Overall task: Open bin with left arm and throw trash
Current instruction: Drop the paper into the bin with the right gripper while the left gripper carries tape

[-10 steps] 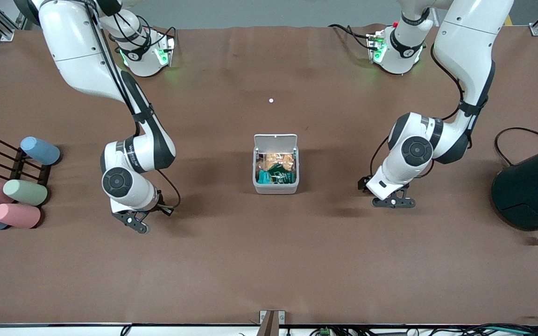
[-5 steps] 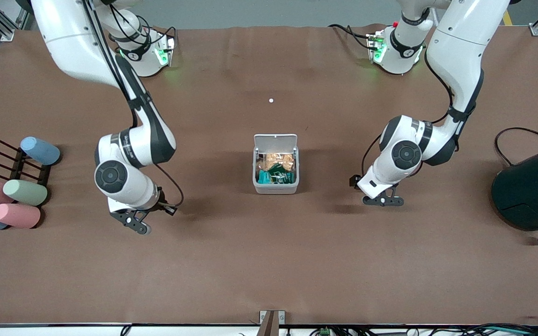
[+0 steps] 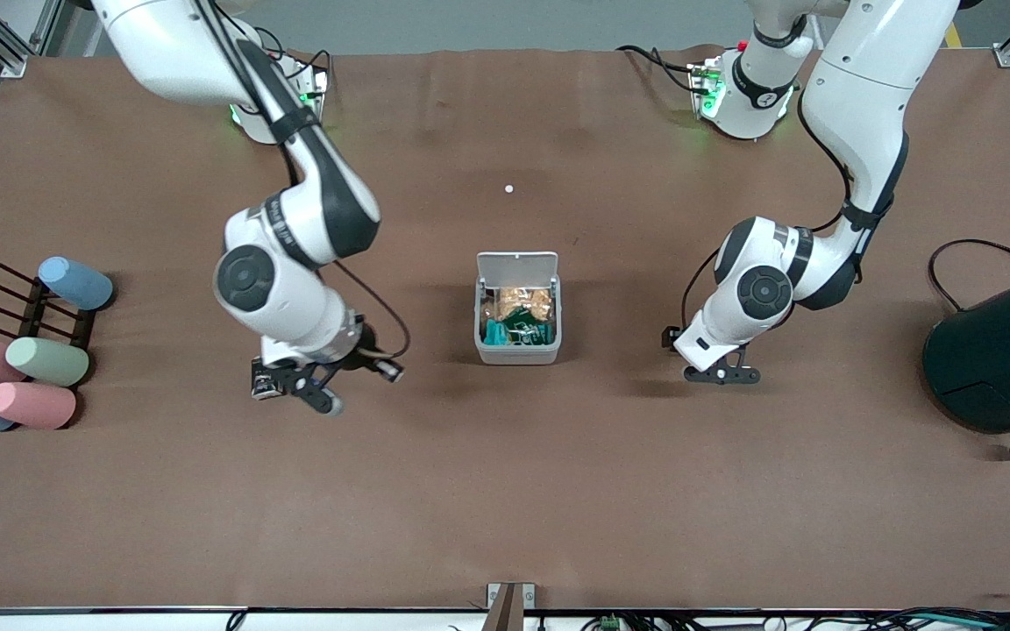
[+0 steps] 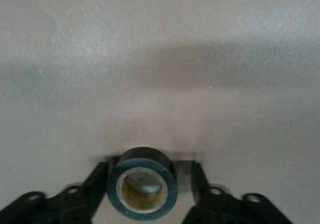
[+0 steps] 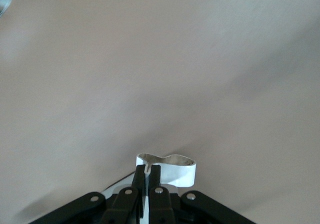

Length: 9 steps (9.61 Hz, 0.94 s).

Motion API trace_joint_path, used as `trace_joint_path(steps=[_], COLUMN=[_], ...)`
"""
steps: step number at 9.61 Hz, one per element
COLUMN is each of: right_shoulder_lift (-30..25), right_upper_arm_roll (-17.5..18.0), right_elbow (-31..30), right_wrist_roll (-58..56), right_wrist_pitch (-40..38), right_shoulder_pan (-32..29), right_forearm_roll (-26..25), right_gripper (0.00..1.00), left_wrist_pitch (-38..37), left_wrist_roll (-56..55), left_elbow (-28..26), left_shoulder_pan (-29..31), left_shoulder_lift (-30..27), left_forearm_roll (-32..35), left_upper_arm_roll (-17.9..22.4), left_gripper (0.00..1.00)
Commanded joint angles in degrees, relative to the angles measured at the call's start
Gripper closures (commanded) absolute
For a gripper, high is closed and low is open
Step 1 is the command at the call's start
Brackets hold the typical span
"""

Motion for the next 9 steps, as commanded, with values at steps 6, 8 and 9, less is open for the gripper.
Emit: trace_joint_path(steps=[6, 8, 9], right_shoulder_lift=[3.08, 3.08, 2.74], right_upper_arm_roll=[-0.41, -0.49, -0.75], right_elbow=[2.34, 2.51, 2.51], right_wrist_roll=[8.33, 7.37, 7.28], right_wrist_pitch=[5.44, 5.0, 4.74], right_shoulder_pan=[12.68, 11.9, 11.54], right_forearm_roll=[-0.12, -0.21, -0.21], right_gripper=[0.96, 0.57, 0.22], left_wrist_pitch=[-16.51, -22.85, -24.27], left_wrist_roll=[0.11, -0.34, -0.42], left_elbow=[5.84, 11.99, 14.37], left_shoulder_pan=[0.84, 0.58, 0.4], left_shoulder_lift=[-7.18, -7.01, -6.84], left_forearm_roll=[-0.55, -1.52, -2.65], left_upper_arm_roll=[-4.56, -6.33, -6.94], left_gripper=[1.0, 1.0, 1.0])
